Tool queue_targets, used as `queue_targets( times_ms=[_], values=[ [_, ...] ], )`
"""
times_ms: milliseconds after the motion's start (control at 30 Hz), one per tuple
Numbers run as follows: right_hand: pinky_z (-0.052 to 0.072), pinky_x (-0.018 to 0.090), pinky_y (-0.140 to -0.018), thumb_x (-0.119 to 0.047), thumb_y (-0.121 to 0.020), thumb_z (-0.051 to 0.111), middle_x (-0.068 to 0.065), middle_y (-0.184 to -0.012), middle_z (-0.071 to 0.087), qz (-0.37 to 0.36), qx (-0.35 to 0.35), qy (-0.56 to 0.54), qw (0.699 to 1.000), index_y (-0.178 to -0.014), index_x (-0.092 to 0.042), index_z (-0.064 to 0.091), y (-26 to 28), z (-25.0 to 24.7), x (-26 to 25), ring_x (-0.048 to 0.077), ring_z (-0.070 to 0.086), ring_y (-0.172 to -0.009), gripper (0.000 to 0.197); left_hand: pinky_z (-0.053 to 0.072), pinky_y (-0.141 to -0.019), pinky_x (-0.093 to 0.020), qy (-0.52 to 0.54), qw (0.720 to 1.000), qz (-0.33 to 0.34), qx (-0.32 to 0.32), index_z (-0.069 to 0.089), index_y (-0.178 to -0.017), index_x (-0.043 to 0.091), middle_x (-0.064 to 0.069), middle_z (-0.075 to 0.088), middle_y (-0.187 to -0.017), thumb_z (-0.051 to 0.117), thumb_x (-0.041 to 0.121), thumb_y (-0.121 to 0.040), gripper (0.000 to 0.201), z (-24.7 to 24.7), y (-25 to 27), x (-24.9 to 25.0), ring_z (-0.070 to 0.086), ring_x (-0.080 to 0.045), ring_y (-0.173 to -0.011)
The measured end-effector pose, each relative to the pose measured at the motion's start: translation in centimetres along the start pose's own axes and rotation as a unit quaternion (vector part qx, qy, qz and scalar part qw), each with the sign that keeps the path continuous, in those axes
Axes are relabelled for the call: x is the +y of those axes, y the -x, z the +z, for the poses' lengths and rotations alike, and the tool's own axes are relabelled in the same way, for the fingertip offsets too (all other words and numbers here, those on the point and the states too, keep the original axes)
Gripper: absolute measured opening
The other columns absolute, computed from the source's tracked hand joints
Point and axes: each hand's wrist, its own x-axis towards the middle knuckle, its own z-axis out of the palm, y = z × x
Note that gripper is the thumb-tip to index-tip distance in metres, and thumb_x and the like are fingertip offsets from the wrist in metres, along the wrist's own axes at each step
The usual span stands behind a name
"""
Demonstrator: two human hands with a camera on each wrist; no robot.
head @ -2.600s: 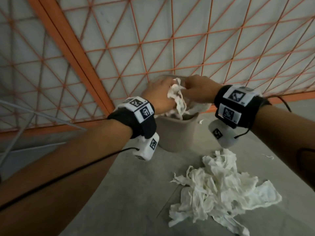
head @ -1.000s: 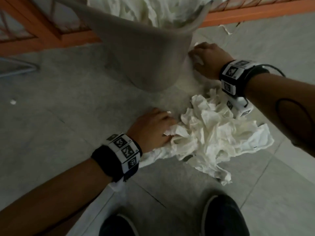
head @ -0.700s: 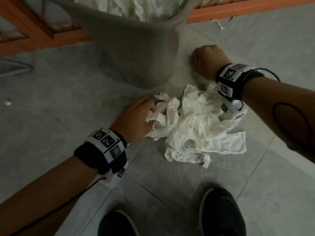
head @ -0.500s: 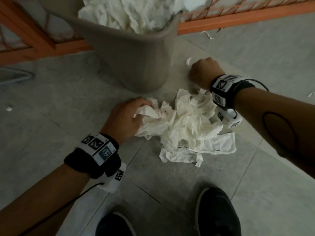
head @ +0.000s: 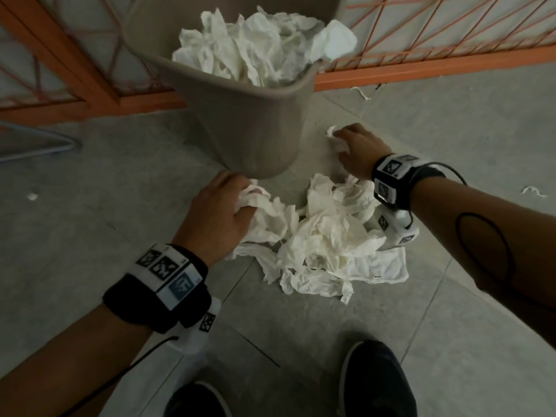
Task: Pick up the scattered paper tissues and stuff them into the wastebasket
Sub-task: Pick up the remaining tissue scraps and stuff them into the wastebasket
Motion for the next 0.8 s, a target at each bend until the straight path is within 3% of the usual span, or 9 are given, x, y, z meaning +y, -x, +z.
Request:
queue_targets(
  times_ms=[100, 167, 300, 433, 500, 567, 666, 733, 800],
  values=[
    [0.041, 0.047, -0.105, -0.013, -0.088, 0.050, 0.007, -0.151, 0.037, -0.017, -0.002, 0.046, 0.999, -0.145, -0.022, 0.039, -1.8, -0.4, -0.6, 0.035, 0.042, -0.133, 0.058, 0.048, -0.088, -0.027, 0.005, 0.999, 0.003, -0.043, 0.052, -0.125, 0.026, 0.002, 0.061, -0.116, 0.057, 0.002, -0.080, 0.051, 1.1, -0.3, 0.6, 0.057, -0.012, -0.101],
    [0.045, 0.046, -0.100, -0.015, -0.088, 0.051, 0.009, -0.145, 0.047, -0.024, 0.018, 0.067, 0.997, -0.139, -0.023, 0.048, -2.8, -0.4, -0.8, 0.036, 0.048, -0.128, 0.052, 0.051, -0.090, -0.034, -0.023, 0.997, 0.020, -0.075, 0.048, -0.130, 0.031, 0.003, 0.060, -0.116, 0.056, 0.004, -0.080, 0.057, 1.9, -0.5, 0.6, 0.056, -0.014, -0.103],
    [0.050, 0.043, -0.085, -0.018, -0.088, 0.052, 0.015, -0.120, 0.064, -0.036, 0.056, 0.075, 0.995, -0.114, -0.022, 0.069, -3.7, 0.5, -0.7, 0.040, 0.061, -0.105, 0.031, 0.050, -0.091, -0.039, -0.115, 0.982, 0.033, -0.143, 0.040, -0.139, 0.031, 0.001, 0.056, -0.123, 0.056, 0.041, -0.086, 0.056, 3.5, -0.6, -0.6, 0.049, -0.023, -0.115],
    [0.048, 0.043, -0.079, -0.015, -0.089, 0.049, 0.022, -0.109, 0.063, -0.060, 0.092, 0.058, 0.992, -0.105, -0.010, 0.072, -4.1, 1.2, 0.0, 0.044, 0.059, -0.097, 0.028, 0.049, -0.086, -0.042, -0.161, 0.973, 0.031, -0.161, 0.055, -0.124, 0.029, -0.001, 0.056, -0.110, 0.049, 0.068, -0.075, 0.063, 4.7, -0.7, -2.6, 0.050, -0.027, -0.107],
    [0.048, 0.043, -0.082, -0.014, -0.088, 0.048, 0.023, -0.108, 0.064, -0.062, 0.089, 0.031, 0.994, -0.104, -0.008, 0.071, -4.2, 1.2, 0.3, 0.043, 0.060, -0.098, 0.028, 0.050, -0.085, -0.044, -0.139, 0.976, 0.022, -0.166, 0.061, -0.113, 0.023, -0.003, 0.055, -0.110, 0.059, 0.059, -0.073, 0.054, 5.1, -0.7, -3.3, 0.050, -0.029, -0.107],
    [0.047, 0.038, -0.084, -0.012, -0.086, 0.050, 0.021, -0.107, 0.067, -0.047, 0.091, -0.017, 0.995, -0.103, -0.007, 0.070, -4.3, 0.9, 0.5, 0.041, 0.061, -0.098, 0.027, 0.052, -0.081, -0.043, -0.108, 0.981, 0.012, -0.164, 0.064, -0.099, 0.015, -0.004, 0.056, -0.110, 0.071, 0.036, -0.073, 0.035, 5.1, -0.9, -3.4, 0.053, -0.027, -0.104],
    [0.042, 0.028, -0.083, -0.013, -0.084, 0.048, 0.019, -0.109, 0.066, 0.018, 0.106, -0.097, 0.989, -0.105, -0.008, 0.070, -4.5, 0.0, 0.8, 0.036, 0.060, -0.102, 0.031, 0.046, -0.071, -0.026, -0.038, 0.992, -0.008, -0.122, 0.059, -0.088, 0.012, 0.001, 0.055, -0.101, 0.072, 0.013, -0.073, 0.020, 4.6, -1.4, -3.1, 0.056, -0.017, -0.084],
    [0.040, 0.027, -0.082, -0.016, -0.089, 0.045, 0.020, -0.113, 0.065, 0.052, 0.101, -0.128, 0.985, -0.109, -0.006, 0.070, -4.6, -0.8, 1.2, 0.036, 0.058, -0.105, 0.035, 0.038, -0.073, -0.016, 0.006, 0.997, -0.020, -0.080, 0.057, -0.093, 0.016, 0.011, 0.052, -0.096, 0.067, 0.010, -0.075, 0.021, 4.1, -1.6, -2.7, 0.051, -0.007, -0.082],
    [0.041, 0.028, -0.083, -0.016, -0.089, 0.045, 0.021, -0.115, 0.065, 0.078, 0.104, -0.149, 0.980, -0.112, -0.007, 0.069, -5.3, -1.6, 1.9, 0.035, 0.058, -0.106, 0.035, 0.041, -0.085, -0.019, 0.046, 0.995, -0.034, -0.085, 0.055, -0.112, 0.023, 0.015, 0.056, -0.107, 0.064, 0.011, -0.077, 0.038, 3.6, -1.6, -2.2, 0.051, -0.005, -0.098]
  ],
)
